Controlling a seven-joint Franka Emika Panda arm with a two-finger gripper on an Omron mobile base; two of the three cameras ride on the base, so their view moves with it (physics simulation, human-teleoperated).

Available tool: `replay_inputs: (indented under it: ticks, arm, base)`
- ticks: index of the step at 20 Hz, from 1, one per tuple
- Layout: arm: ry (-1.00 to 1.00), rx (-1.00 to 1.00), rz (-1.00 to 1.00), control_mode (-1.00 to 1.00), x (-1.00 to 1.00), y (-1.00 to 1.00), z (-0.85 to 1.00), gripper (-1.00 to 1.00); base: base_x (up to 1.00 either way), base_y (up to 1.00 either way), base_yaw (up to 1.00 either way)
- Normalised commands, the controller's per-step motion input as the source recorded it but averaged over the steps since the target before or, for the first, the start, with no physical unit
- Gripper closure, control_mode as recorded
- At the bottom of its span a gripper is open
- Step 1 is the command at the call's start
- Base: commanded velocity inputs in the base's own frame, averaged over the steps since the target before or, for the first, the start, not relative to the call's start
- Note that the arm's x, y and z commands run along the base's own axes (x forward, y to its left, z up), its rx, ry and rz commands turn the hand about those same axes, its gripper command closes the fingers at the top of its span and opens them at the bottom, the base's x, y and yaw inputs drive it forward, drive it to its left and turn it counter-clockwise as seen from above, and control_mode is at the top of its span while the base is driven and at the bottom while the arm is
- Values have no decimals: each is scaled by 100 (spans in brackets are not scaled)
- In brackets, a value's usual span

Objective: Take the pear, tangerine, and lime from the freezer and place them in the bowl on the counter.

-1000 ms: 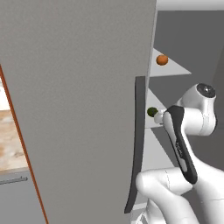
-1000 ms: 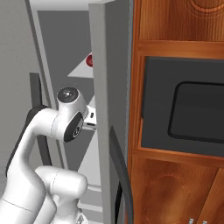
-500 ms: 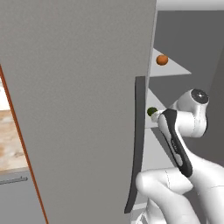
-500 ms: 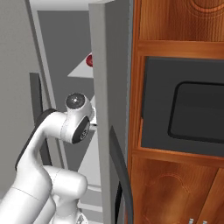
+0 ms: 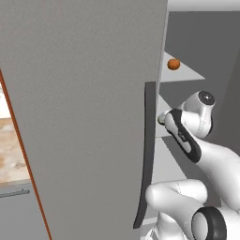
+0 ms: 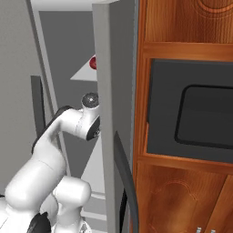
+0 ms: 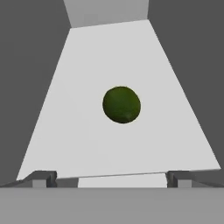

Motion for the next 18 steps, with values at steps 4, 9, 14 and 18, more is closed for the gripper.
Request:
replay_inputs:
  ticks: [4,9,14,18]
  arm:
    - [0,1,0,-100,35,-4,-6,-100]
    - [0,0,0,-100,19,-2,-20,-100]
    - [0,0,0,-100,10,0,-23,-100]
    - [0,0,0,-100,13,0,-12,-100]
  base:
    - [0,0,0]
    - [0,0,0]
    - [0,0,0]
    - [0,0,0]
